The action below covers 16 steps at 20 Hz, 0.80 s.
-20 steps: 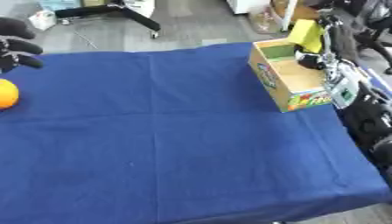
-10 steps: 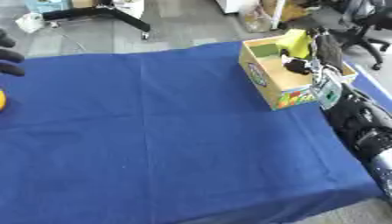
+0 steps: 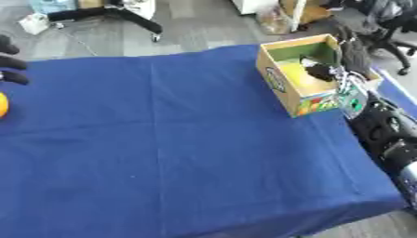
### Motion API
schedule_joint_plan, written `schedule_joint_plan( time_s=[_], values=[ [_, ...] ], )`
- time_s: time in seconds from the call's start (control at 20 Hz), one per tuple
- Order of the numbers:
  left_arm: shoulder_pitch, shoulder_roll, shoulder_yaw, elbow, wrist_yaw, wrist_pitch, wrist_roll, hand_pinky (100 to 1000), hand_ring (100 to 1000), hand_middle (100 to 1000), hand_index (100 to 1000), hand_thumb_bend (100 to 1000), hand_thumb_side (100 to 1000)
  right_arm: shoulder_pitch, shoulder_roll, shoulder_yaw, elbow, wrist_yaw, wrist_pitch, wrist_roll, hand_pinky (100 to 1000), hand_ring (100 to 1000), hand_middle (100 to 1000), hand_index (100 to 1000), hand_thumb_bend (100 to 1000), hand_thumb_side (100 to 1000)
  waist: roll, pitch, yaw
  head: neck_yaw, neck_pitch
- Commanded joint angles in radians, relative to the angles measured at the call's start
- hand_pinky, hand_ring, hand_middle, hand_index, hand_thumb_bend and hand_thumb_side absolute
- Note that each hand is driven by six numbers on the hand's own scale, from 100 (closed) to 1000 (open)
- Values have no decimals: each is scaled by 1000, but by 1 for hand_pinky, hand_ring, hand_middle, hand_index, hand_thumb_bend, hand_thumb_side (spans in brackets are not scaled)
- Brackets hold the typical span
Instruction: Pick up the objects with one hand, pass them to the other hand, and then place them into the box on the other side of the table.
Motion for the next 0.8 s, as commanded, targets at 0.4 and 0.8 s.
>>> schedule_joint_plan(
  time_s=[0.4, 0.8],
  values=[
    [-16, 36, 56, 35, -72, -4, 21, 555, 580, 582, 672, 1000, 585, 142, -101, 127, -588, -271, -210, 22, 860, 889, 896, 967, 263, 277, 7, 1, -3, 79, -3],
    [-23, 148, 96, 166, -392, 79, -106, 577, 582, 586, 712, 956, 519, 287, -125, 208, -1008, -316, -254, 221, 852, 870, 882, 957, 192, 245, 10, -5, -7, 228, -2]
  ],
)
